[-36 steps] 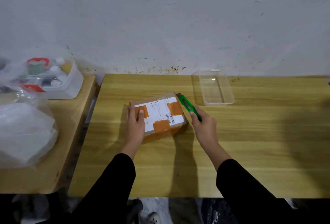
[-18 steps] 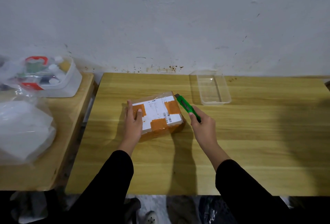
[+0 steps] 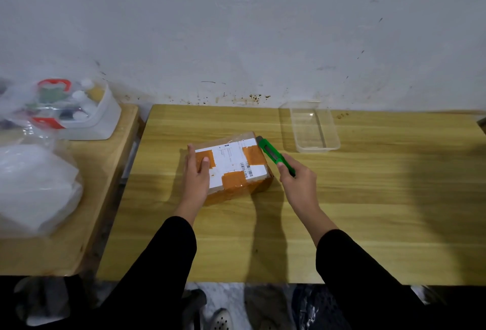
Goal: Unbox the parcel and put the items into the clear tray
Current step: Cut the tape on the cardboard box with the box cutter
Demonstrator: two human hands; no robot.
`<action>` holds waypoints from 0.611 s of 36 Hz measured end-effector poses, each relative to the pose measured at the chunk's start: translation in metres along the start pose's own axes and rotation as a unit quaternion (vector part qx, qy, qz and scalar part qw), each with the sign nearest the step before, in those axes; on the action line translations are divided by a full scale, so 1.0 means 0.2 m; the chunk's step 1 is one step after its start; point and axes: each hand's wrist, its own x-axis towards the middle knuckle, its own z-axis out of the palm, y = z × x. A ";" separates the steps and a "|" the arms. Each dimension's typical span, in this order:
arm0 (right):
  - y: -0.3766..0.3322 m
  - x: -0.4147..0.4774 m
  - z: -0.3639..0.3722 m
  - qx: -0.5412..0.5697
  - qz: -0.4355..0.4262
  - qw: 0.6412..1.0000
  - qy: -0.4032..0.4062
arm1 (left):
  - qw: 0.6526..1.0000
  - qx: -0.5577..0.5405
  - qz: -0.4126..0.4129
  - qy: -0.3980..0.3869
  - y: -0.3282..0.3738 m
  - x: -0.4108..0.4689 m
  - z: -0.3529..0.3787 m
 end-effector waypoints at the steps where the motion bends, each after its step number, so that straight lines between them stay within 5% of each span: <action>1: 0.00 0.01 0.00 -0.002 0.001 1.000 0.001 | 1.000 0.003 -0.002 -0.001 0.00 0.00 0.00; 22: -0.12 -0.01 -0.06 -0.180 -0.057 0.982 -0.017 | 0.995 0.077 -0.017 0.065 0.05 -0.05 0.04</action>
